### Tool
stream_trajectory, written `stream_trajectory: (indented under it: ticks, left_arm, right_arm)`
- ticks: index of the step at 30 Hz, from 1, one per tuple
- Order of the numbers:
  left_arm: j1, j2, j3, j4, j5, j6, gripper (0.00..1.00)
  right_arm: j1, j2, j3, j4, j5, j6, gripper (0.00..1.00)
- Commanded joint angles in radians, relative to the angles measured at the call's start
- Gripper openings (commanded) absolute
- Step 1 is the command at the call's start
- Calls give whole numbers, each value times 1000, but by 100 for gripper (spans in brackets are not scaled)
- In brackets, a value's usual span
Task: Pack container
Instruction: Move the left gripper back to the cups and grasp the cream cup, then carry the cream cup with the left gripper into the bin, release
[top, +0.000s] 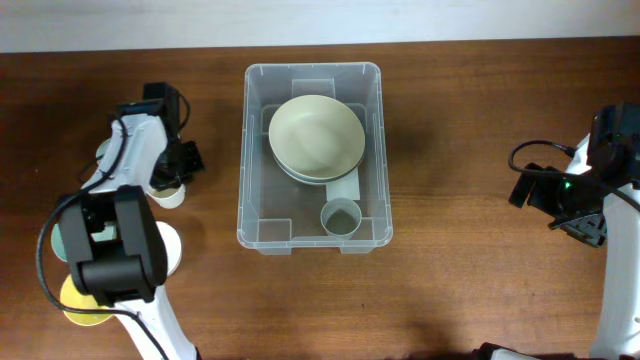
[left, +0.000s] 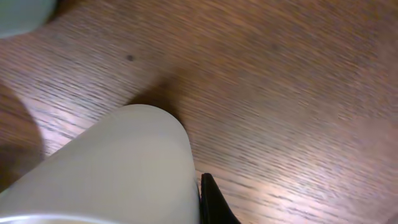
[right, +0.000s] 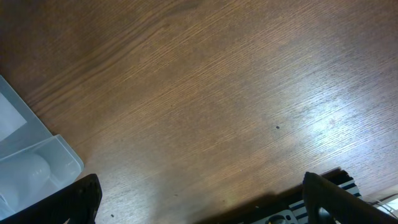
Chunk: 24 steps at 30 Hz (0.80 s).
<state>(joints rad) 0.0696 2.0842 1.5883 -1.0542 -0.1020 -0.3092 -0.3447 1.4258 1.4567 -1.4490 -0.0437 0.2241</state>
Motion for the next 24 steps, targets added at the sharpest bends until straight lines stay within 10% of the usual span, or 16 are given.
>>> stream_trajectory:
  ticks: [1, 24]
  left_arm:
    - [-27, 10, 18, -37, 8, 1, 0]
    - [-323, -336, 348, -294, -25, 2, 0]
  right_arm:
    - [-3, -11, 15, 3, -2, -10, 99]
    - [-3, -11, 15, 2, -2, -11, 99]
